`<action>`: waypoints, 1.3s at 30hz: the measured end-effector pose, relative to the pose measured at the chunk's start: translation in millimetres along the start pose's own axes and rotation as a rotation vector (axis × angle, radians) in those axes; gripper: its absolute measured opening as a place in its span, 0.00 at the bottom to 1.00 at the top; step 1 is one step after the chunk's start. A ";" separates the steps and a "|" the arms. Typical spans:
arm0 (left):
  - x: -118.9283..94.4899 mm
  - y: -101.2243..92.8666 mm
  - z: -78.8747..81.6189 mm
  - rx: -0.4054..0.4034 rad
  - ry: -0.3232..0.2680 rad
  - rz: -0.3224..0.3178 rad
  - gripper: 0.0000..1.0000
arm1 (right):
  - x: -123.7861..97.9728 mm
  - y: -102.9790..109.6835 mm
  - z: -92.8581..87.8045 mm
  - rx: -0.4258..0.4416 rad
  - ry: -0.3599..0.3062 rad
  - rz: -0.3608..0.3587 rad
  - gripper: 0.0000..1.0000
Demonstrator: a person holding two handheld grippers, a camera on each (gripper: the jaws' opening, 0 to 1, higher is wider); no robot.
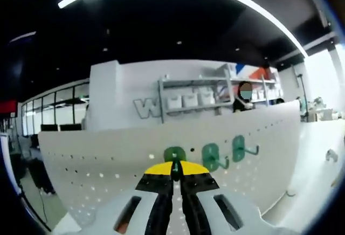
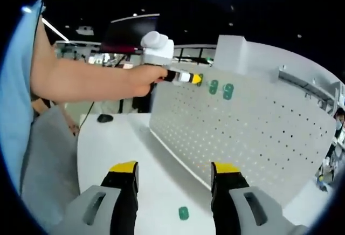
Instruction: Insert the hook assembly into the mounting plate slot until the hook locks in place.
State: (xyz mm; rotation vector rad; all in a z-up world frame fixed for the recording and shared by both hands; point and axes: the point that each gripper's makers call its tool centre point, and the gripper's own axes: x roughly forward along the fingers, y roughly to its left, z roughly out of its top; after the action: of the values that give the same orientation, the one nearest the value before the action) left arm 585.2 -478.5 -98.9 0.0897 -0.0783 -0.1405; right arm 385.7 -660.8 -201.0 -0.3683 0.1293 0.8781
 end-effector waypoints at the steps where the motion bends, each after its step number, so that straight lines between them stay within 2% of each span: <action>1: 0.3 0.3 -0.3 -0.001 0.001 0.002 0.04 | -1.8 -2.6 0.8 0.003 -0.006 -0.010 0.58; 7: 2.0 0.7 0.4 0.002 -0.003 0.010 0.03 | -10.2 -18.3 2.7 0.008 -0.025 -0.076 0.71; 29: 6.7 0.4 -3.5 0.068 -0.001 0.032 0.04 | -14.9 -24.4 -3.7 0.012 -0.011 -0.090 0.71; 39: 8.5 -0.6 -4.0 0.107 0.000 0.067 0.04 | -13.7 -22.7 -5.5 0.018 -0.009 -0.084 0.71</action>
State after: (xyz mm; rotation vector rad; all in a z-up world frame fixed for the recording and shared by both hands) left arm 593.8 -480.0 -102.3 0.1936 -0.0885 -0.0698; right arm 394.8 -685.9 -196.6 -0.3503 0.1127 0.7956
